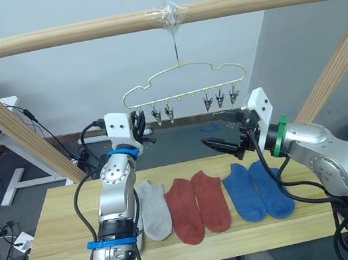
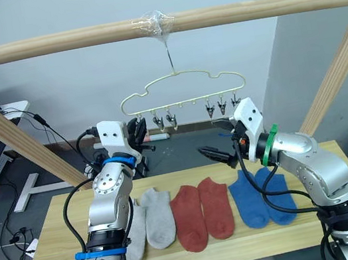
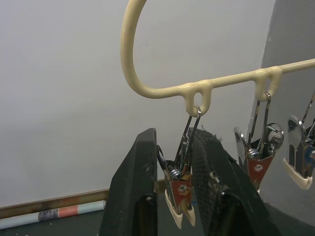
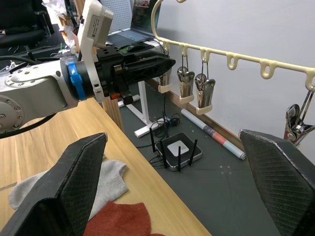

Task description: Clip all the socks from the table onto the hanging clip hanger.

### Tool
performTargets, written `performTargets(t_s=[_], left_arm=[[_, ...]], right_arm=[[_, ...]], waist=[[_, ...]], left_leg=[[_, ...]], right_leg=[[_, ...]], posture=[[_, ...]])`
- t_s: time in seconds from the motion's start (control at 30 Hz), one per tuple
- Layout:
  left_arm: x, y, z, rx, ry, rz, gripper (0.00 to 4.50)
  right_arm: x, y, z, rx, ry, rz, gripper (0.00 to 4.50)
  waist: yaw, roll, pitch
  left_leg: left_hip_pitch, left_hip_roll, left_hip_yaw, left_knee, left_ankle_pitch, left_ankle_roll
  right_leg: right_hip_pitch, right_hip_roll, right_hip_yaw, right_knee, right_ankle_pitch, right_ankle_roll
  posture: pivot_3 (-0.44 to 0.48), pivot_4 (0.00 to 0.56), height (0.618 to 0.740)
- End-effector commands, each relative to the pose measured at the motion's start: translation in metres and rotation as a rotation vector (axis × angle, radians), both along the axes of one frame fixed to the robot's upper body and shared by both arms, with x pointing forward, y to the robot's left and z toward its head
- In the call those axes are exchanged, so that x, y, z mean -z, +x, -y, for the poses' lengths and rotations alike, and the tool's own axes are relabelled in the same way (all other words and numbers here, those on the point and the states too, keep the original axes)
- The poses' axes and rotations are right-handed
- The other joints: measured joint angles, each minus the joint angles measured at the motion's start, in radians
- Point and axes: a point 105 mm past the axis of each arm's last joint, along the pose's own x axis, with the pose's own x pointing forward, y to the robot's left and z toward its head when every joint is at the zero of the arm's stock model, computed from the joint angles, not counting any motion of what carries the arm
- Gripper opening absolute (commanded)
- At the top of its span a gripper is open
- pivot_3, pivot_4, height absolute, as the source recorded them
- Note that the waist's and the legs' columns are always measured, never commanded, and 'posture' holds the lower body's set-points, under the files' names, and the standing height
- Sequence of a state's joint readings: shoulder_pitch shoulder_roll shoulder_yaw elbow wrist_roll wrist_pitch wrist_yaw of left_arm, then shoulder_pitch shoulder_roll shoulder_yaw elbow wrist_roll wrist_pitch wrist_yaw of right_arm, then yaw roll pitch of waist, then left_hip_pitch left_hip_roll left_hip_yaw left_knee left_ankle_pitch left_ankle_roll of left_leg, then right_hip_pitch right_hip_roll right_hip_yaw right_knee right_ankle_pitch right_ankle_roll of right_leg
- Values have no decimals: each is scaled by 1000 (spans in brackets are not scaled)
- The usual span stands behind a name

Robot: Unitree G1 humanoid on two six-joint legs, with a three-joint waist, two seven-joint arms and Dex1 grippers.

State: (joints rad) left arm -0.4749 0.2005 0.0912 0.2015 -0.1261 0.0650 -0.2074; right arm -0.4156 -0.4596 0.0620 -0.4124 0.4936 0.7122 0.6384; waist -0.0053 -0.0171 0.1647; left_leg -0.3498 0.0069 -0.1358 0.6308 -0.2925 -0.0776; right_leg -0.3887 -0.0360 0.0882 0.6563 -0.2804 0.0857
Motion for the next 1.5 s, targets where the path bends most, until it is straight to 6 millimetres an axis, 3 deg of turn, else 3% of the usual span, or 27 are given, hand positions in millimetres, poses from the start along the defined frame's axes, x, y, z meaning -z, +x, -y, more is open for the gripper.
performTargets(t_s=[0.03, 0.17, 0.6, 1.07, 1.5], left_arm=[[-14, -5, 8, 5, 39, 68, 1835], [-15, -5, 12, -19, 43, 76, 2919], [-10, -15, 13, -119, -15, 74, 2919], [-21, -5, 10, -112, 9, 116, 2919], [-16, -7, 13, -117, 12, 117, 2919]], right_arm=[[-14, -6, -3, -20, 12, 60, 4500], [-14, -5, -2, -18, 9, 60, 4500], [-14, -5, 0, -14, 0, 60, 4500], [-13, -6, 2, -6, -4, 56, 4500], [-14, -4, 4, 5, -2, 54, 4500]], waist=[[0, 0, 0], [0, 0, 0], [1, 0, 0], [1, 0, 1], [1, 0, 1]], left_leg=[[0, 0, 0, 0, 0, 0], [-1, 0, 0, 0, 0, 0], [-3, 0, -1, 0, 0, 0], [-8, 0, -4, 0, 0, 0], [-9, 0, -6, 0, 1, -2]], right_leg=[[0, 0, 0, 0, 0, 0], [0, 0, 0, -1, 0, 0], [0, 0, -1, -3, 0, 0], [-1, -1, -4, -9, 1, 1], [-1, -1, -7, -9, 1, 1]], posture=[[27, 159, 740], [27, 160, 740], [24, 163, 740], [18, 167, 740], [15, 165, 740]])
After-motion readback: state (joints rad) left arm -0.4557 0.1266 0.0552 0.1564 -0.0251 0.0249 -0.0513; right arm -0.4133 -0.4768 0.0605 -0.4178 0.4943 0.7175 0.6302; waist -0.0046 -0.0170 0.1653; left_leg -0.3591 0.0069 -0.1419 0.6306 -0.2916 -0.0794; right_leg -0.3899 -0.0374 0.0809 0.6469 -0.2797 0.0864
